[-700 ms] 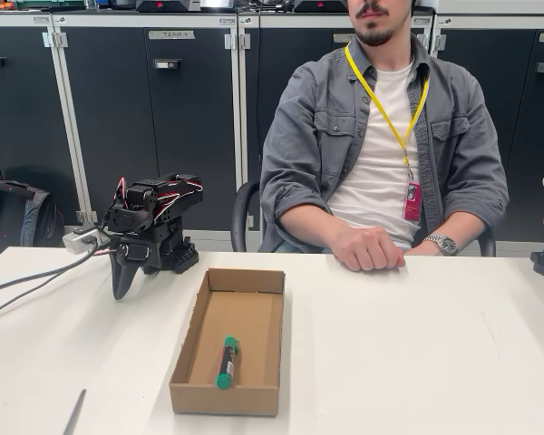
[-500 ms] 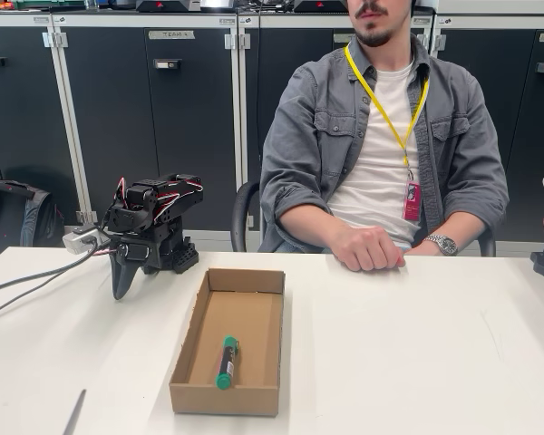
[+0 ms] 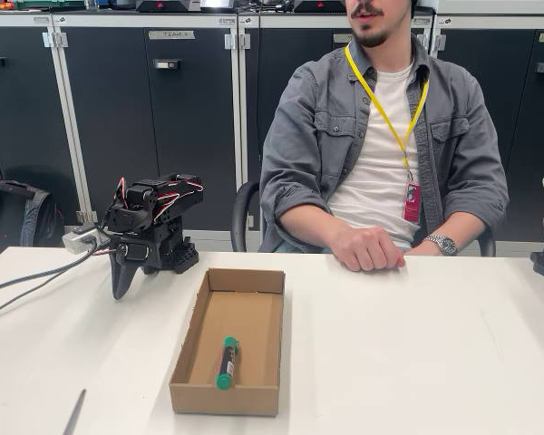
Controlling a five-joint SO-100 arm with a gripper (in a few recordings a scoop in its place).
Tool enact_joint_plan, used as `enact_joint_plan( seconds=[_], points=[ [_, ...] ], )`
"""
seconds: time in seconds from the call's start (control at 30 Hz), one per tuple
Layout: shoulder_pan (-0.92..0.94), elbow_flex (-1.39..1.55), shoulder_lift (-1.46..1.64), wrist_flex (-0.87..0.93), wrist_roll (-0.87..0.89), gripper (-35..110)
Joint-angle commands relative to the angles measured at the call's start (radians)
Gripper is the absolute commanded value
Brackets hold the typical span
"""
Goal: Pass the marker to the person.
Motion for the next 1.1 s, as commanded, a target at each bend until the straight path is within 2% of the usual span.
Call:
enact_joint_plan(
  seconds=[0.0, 0.3, 0.7, 1.07],
  points=[
    [0.002, 0.017, 0.012, -0.017, 0.008, -5],
    [-0.064, -0.256, -0.183, -0.104, 0.141, -5],
    [-0.189, -1.023, -0.793, -0.173, 0.500, -5],
    [-0.397, -1.427, -1.100, -0.489, 0.769, -5]
  ],
)
